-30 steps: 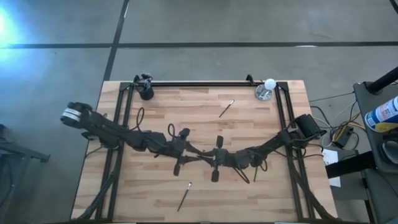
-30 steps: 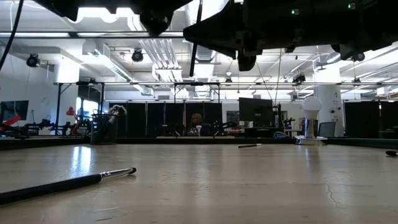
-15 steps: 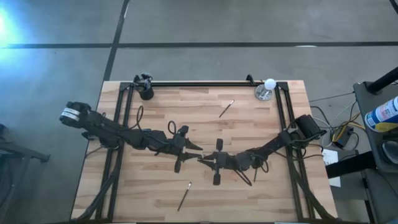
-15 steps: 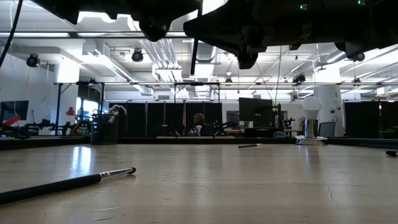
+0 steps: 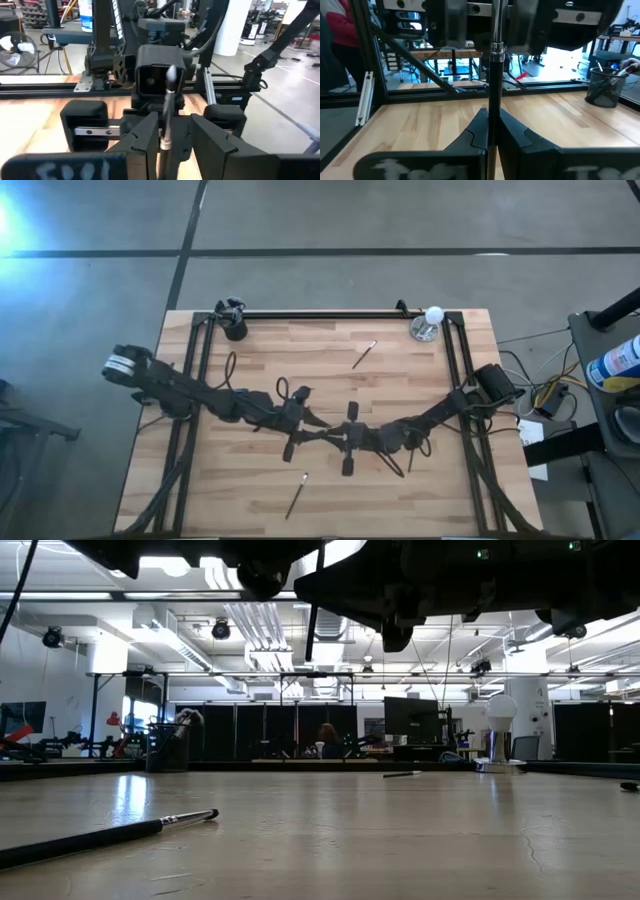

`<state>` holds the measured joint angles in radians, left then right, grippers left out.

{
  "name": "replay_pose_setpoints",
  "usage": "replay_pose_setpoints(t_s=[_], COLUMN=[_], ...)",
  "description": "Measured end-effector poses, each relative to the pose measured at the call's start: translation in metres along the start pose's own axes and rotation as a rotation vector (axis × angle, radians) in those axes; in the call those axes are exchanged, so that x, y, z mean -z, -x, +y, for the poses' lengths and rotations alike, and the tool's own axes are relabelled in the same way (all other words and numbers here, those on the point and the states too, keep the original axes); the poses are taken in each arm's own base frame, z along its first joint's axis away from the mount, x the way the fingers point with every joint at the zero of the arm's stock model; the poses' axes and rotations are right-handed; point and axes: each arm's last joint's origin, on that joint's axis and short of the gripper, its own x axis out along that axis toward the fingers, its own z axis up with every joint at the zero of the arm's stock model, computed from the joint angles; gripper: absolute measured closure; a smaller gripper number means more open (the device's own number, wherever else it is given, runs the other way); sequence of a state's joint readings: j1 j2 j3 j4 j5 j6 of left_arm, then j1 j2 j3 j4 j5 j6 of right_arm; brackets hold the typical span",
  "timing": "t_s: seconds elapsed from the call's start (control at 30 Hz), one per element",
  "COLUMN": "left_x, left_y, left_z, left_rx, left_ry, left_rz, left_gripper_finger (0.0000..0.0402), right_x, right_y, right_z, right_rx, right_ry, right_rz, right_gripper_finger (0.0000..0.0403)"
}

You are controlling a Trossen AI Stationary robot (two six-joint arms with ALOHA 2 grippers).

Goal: Pick & Place Makeup Supplies
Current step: Put the makeup brush into the makeup holder

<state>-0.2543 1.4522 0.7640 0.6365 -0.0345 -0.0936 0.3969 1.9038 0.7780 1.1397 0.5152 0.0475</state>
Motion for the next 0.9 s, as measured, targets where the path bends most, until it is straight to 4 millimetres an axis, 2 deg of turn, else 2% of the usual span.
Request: replay_pose_setpoints(t_s=[0.17, 0.3, 0.37, 0.57, 0.7, 0.9], left_x=[0.003, -0.001, -0.006, -0.036, -0.055, -0.057], left_y=[-0.004, -0.002, 0.002, 0.03, 0.053, 0.075], left_z=[0.0, 0.003, 0.005, 0.018, 0.041, 0.092], left_rx=[-0.005, -0.087, -0.122, -0.264, -0.451, -0.647], left_ry=[-0.035, -0.068, -0.071, -0.085, -0.096, -0.091], left_rz=[0.011, 0.001, -0.015, -0.041, -0.07, -0.013], left_gripper_finger=[0.0302, 0.0355, 0.0385, 0.039, 0.039, 0.039], right_x=[0.0, 0.0, 0.0, 0.002, 0.008, 0.009], right_y=[0.0, 0.0, 0.0, -0.001, 0.0, -0.001], right_z=[0.0, 0.0, -0.001, -0.003, -0.003, -0.005], right_rx=[0.0, 0.007, 0.018, 0.092, 0.077, 0.1], right_ry=[0.002, -0.01, -0.011, -0.006, 0.038, 0.036], right_rz=[0.0, 0.0, -0.002, 0.02, 0.073, 0.074], right_gripper_finger=[0.039, 0.0373, 0.0353, 0.0296, 0.0284, 0.0316])
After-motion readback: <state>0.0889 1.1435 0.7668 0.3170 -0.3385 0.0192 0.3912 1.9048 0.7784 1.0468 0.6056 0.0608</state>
